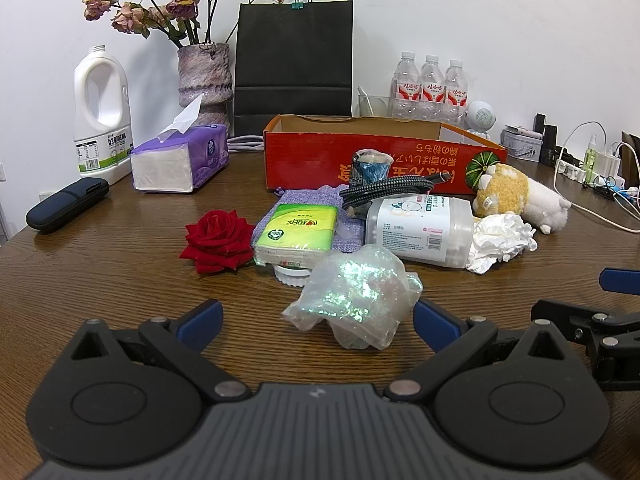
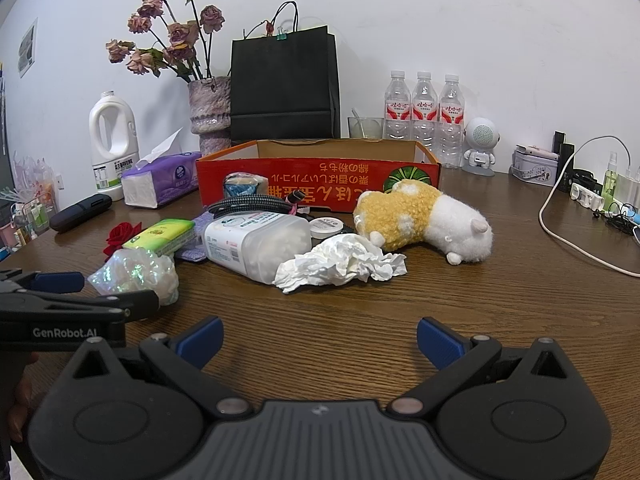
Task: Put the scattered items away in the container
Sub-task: 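Grasp the iridescent plastic bag with the left gripper while the right grasps white tissue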
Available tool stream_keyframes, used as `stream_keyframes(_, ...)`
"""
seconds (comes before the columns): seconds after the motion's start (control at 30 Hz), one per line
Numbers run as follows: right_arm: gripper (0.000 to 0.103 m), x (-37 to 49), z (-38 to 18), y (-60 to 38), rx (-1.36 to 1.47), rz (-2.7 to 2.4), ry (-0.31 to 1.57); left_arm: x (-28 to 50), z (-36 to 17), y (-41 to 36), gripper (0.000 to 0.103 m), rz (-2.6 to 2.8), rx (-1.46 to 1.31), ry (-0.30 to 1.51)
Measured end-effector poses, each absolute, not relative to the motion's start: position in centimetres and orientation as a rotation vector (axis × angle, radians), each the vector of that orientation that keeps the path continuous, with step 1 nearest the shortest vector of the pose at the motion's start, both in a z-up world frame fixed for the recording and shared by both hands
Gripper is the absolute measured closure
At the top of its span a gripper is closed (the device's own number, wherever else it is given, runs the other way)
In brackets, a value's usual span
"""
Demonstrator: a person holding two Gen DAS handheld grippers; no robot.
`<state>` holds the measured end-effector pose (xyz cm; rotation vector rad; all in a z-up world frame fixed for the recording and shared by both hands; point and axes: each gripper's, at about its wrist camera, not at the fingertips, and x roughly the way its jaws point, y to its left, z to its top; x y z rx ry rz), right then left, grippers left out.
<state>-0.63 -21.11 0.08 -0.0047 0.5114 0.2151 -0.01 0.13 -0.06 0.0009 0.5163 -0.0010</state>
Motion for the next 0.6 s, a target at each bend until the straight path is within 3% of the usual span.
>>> stream_keyframes(0.6,0.0,0.24,-0.05,-21.55,0.023,0.211,0.565,0.2,0.07,-0.3,0.0,-0.004,0.031,0.523)
